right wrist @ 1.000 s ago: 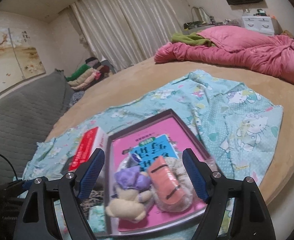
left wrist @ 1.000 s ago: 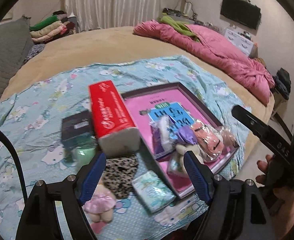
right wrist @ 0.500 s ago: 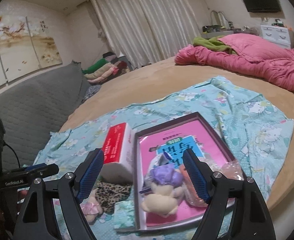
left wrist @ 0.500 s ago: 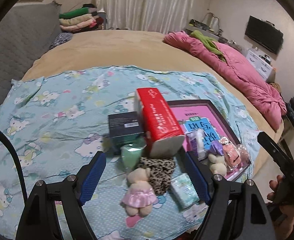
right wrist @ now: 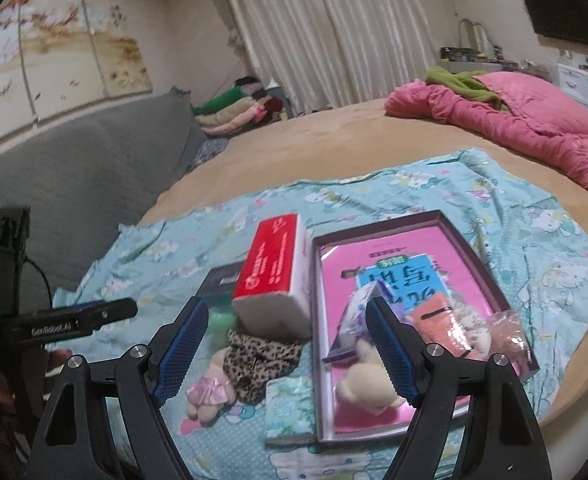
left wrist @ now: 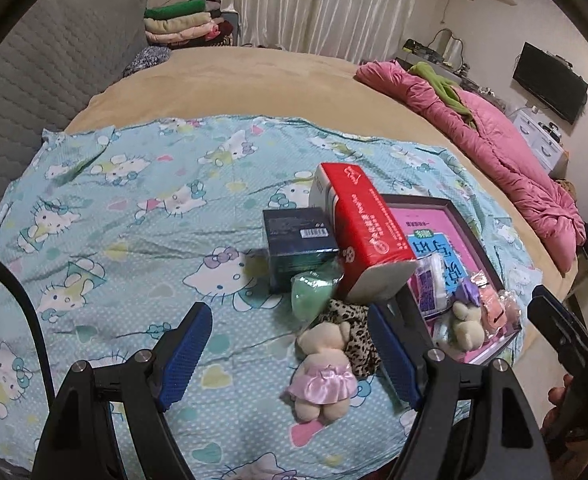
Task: Organize soft objects
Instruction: 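Move both open tools back toward the remaining items, then grasp the leopard-print scrunchie with the right tool while the left grasps the bagged green sponge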
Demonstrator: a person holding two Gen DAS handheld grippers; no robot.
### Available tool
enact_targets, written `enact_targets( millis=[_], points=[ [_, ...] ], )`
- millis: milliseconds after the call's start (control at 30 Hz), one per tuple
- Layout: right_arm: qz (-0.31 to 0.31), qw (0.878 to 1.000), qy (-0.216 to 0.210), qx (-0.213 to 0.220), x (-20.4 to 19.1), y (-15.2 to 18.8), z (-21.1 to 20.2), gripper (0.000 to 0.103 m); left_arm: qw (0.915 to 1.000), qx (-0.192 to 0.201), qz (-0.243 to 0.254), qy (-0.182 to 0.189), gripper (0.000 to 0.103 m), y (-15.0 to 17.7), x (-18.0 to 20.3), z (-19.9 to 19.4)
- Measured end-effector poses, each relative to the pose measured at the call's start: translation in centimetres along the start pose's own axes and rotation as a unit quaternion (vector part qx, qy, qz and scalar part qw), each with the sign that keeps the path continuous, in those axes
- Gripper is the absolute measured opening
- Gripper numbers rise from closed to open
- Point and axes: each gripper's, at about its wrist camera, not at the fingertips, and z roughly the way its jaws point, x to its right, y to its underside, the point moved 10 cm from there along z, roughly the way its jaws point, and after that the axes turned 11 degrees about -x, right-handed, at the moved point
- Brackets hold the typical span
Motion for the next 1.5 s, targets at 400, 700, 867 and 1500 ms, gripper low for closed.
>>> enact_targets(
  millis=[400,700,867,1500],
  points=[
    [-0.078,0.994,0.014,-0.074,-3.1,3.9,4.6,0.082,0.9993,-0.033,-0.001,0.016,0.079,2.0,-0.6,3.9],
    [-0.083,0.99,0.021,-0.109,-3.7,5.6,8.6,0.082,0.9976,-0.05,-0.009,0.047,0.079,1.8,-0.7,7.2],
    [-0.083,0.988,0.035,-0.122,-3.2,6.2,10.7,0.082,0.9955,-0.067,-0.02,0.064,0.079,1.2,-1.0,9.8],
    [-0.081,0.985,0.054,-0.144,-3.5,5.7,16.1,0.082,0.9902,-0.078,-0.025,0.114,0.079,-1.5,-0.6,13.4]
  ],
)
